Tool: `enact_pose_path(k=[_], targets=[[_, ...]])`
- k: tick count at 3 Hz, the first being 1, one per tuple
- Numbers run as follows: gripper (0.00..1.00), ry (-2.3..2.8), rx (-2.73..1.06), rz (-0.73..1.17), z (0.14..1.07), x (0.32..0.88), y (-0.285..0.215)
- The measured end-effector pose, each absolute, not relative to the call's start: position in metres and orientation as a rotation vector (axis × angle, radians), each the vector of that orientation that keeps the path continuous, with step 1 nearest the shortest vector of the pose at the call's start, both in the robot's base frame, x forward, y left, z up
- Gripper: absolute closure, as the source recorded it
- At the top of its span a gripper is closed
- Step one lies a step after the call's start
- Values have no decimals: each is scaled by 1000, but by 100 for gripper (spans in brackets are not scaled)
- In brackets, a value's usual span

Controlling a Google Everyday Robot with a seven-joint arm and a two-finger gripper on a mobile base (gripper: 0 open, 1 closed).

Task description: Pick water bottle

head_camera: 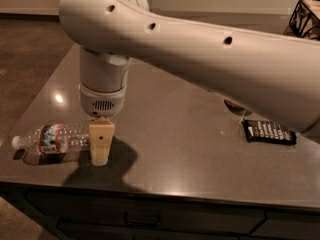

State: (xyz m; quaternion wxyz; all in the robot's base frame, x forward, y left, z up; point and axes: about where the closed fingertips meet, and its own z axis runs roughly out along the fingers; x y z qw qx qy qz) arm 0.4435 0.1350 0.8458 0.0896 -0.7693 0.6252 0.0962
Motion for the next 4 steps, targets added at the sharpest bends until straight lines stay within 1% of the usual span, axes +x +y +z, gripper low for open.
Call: enact_pose_path(k=[2,3,4], targets=[[64,1844,-2299,297,852,446,140],[88,1851,-2282,345,864,452,131],[100,1828,-2270,383,888,464,116]])
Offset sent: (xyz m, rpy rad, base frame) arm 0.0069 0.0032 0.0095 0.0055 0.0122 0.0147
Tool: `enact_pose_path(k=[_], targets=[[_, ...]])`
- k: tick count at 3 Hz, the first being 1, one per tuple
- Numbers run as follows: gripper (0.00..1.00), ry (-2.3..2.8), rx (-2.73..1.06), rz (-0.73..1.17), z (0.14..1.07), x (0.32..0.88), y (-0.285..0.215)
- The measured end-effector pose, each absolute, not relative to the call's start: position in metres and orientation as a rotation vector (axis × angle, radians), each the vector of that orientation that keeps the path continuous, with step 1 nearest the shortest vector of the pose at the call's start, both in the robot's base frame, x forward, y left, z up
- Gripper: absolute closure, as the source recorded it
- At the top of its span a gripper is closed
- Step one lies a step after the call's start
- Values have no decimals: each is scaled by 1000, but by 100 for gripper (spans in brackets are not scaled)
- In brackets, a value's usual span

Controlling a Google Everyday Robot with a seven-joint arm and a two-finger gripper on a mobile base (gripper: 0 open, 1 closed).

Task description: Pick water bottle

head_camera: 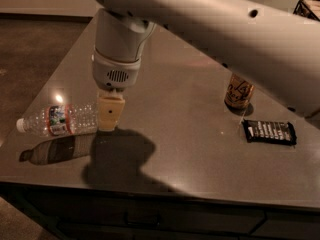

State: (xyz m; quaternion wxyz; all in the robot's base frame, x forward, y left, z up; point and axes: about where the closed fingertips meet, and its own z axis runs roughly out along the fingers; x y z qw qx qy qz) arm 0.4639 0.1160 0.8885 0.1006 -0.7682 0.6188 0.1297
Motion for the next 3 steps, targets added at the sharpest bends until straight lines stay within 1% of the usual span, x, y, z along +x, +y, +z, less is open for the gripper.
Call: enact_pose_path(k=[2,3], targets=[[100,1727,-2298,393,934,486,94],[100,1727,-2298,393,934,486,94]])
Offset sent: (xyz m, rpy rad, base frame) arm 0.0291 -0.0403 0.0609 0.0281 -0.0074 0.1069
